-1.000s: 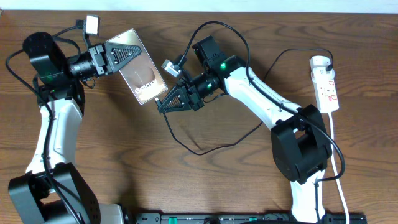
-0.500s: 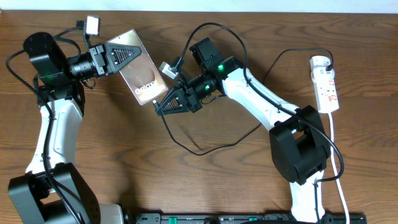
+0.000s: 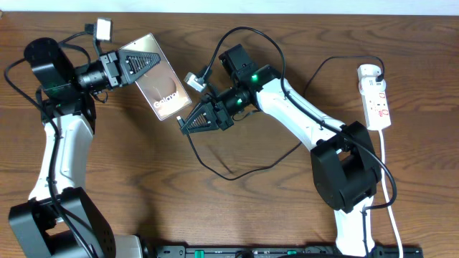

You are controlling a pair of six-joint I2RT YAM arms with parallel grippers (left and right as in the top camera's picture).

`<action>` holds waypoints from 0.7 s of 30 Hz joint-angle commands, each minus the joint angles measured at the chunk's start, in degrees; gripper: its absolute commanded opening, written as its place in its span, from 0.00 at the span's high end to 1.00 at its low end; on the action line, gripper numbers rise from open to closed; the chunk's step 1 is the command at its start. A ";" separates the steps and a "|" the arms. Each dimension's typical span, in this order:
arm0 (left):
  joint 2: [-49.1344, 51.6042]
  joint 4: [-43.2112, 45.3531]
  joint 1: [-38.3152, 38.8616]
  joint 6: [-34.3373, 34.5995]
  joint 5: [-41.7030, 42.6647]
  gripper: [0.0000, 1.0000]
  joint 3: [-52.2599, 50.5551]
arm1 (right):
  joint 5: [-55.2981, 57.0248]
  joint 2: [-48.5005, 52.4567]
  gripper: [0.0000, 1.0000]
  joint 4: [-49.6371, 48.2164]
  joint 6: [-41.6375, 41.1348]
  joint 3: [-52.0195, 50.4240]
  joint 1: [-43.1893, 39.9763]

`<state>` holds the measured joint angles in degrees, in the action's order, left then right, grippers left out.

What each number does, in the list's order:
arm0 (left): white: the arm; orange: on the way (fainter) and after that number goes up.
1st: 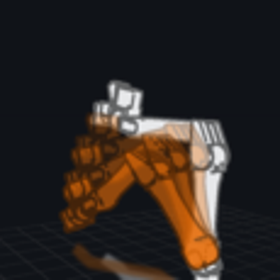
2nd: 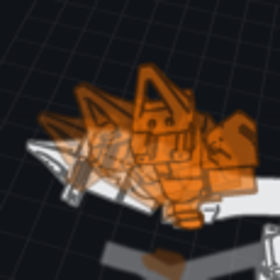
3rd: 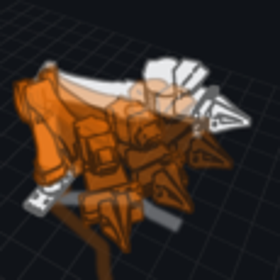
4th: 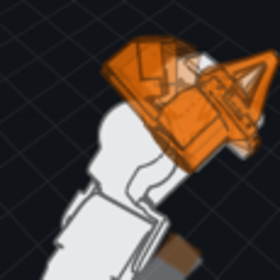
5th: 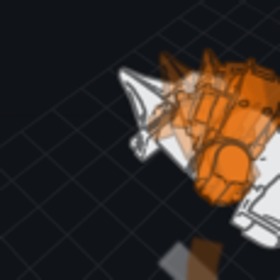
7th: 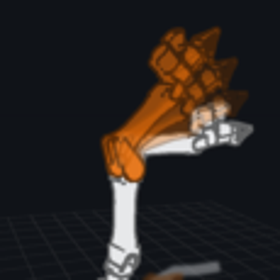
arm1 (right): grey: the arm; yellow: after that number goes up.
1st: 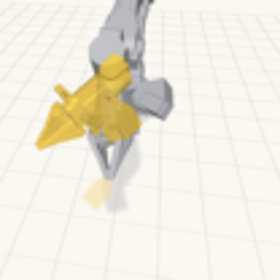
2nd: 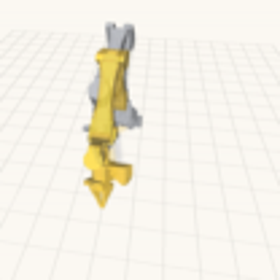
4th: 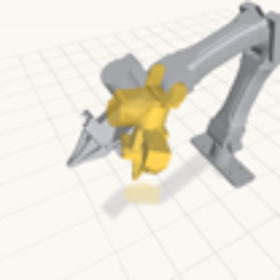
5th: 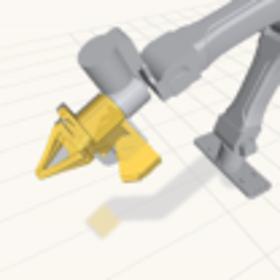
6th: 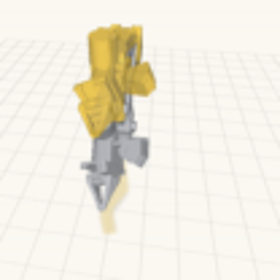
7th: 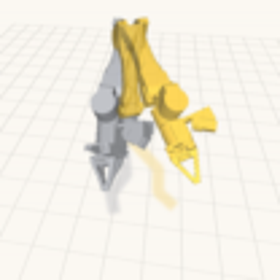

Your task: Plug charger to phone and switch on socket

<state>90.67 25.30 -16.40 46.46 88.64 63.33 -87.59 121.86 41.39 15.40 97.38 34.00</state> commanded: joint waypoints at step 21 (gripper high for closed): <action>-0.07 0.31 0.48 -1.01 1.51 0.93 -2.03 | 4.13 -3.91 0.99 10.71 11.47 0.04 -0.59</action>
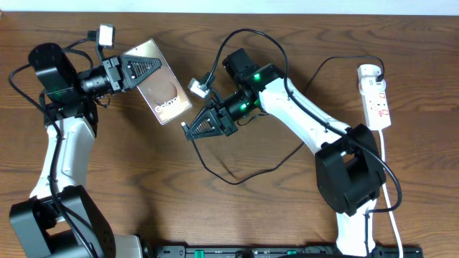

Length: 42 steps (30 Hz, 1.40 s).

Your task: Plug charger to phone and switch on socket

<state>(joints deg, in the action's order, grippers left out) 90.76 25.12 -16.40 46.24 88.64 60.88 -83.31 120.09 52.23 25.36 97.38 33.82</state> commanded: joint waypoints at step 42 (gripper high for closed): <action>-0.15 0.48 2.03 -0.79 1.51 0.93 0.42 | 0.85 -2.12 0.99 -1.90 1.27 0.04 -1.51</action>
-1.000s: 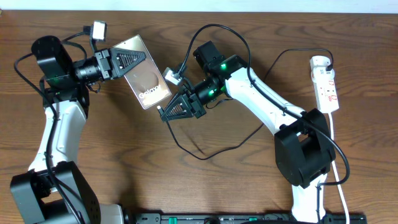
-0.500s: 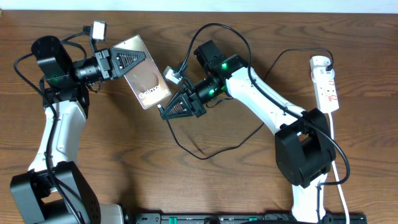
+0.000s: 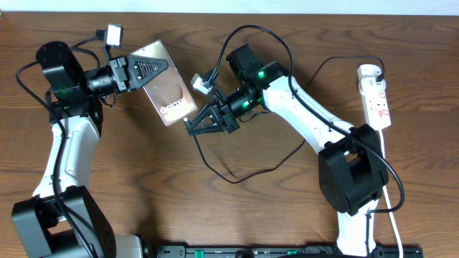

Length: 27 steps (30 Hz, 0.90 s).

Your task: Plug charger to phone and switch on socket

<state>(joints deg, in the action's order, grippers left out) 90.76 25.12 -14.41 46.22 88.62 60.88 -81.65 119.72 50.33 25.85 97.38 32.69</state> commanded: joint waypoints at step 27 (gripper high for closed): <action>-0.15 0.94 2.01 -2.14 1.53 0.93 0.42 | -1.03 -1.75 0.99 -0.28 -0.63 0.04 -0.50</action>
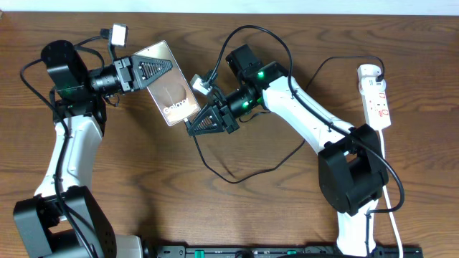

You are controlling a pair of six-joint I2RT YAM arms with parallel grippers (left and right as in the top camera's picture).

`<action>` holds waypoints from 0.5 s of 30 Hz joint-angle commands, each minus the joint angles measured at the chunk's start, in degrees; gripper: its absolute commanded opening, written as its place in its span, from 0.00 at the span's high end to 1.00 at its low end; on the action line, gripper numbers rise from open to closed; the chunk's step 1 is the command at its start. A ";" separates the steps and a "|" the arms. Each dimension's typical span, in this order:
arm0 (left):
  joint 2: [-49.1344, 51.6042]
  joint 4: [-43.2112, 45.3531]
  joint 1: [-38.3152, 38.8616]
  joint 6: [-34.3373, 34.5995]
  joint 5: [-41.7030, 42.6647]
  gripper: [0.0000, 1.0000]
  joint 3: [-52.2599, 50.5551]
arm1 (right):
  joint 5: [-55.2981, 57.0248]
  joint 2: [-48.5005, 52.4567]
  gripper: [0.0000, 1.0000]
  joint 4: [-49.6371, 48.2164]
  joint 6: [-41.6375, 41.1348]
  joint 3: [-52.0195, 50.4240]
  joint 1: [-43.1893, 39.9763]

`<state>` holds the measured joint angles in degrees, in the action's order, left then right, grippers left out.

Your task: Plug charger to phone and switch on socket

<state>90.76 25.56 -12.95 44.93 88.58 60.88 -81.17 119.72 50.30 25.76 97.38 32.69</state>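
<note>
The phone (172, 89), gold-backed with "Galaxy" lettering, is held off the table by my left gripper (159, 64), which is shut on its upper end. My right gripper (193, 129) is shut on the plug end of the black charger cable (237, 175), with its tip right at the phone's lower corner. Whether the plug is seated in the port cannot be made out. The white socket strip (376, 97) lies at the far right, with the cable's other end plugged into its top.
The black cable loops over the wooden table (143, 193) below and above my right arm. A white lead runs from the socket strip down the right edge. A dark rail lies along the table's front edge.
My left gripper has carried the phone slightly to the right, closing the small gap to the plug. My right gripper has stayed almost where it was.
At first the phone was held further left, with my right gripper and the plug below its lower end. Both grippers then shifted to the right and upward together. Now the phone's lower corner meets the plug tip.
</note>
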 commanded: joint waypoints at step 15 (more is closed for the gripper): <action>-0.15 0.50 0.55 -2.75 1.57 0.93 0.42 | -4.52 -1.77 0.99 -0.81 -2.19 0.04 -2.05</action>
<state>90.76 25.80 -12.88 43.44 88.07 60.88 -81.60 119.72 49.82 24.01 97.34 31.62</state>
